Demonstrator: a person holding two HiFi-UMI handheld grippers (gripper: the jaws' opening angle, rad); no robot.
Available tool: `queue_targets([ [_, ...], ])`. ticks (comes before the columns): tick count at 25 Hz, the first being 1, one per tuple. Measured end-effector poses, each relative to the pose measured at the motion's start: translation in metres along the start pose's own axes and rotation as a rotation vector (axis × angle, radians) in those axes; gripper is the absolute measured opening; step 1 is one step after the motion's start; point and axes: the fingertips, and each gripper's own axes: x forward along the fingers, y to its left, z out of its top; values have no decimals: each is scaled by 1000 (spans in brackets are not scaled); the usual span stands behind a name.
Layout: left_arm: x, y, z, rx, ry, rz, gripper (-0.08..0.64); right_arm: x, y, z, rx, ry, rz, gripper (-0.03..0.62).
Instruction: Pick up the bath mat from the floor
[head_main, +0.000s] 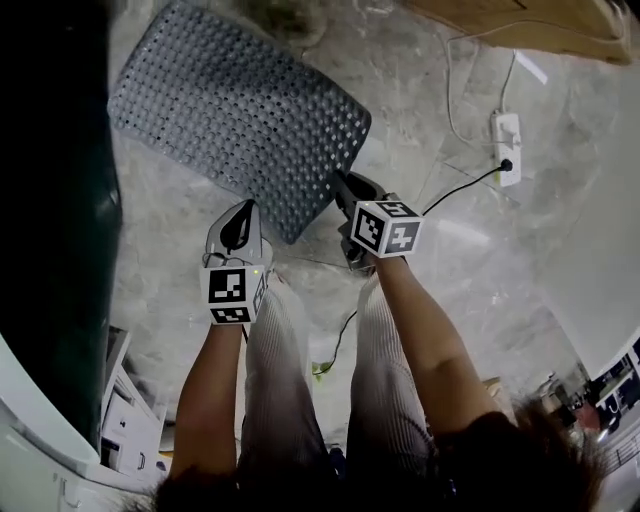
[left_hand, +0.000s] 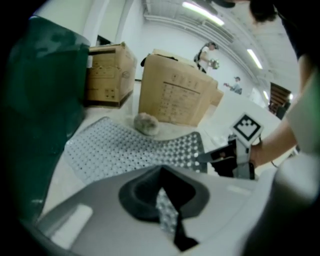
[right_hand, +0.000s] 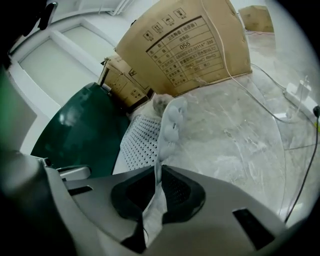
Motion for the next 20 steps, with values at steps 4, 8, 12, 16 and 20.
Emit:
queue_targets([
  [4, -31, -1, 22, 29, -8, 6, 6, -18, 40, 11, -21, -2, 30, 17],
  [8, -63, 5, 44, 21, -26, 39, 6, -35, 76, 29, -31, -7, 54, 17],
  [12, -94, 10, 66, -27, -52, 81, 6, -57, 113, 50, -57, -7, 76, 17],
  [16, -129, 14, 91, -53, -73, 116, 6, -83, 153, 70, -69, -8, 103, 17],
  [20, -165, 17, 124, -71, -114, 138, 6, -109, 188, 91, -84, -10, 128, 17],
])
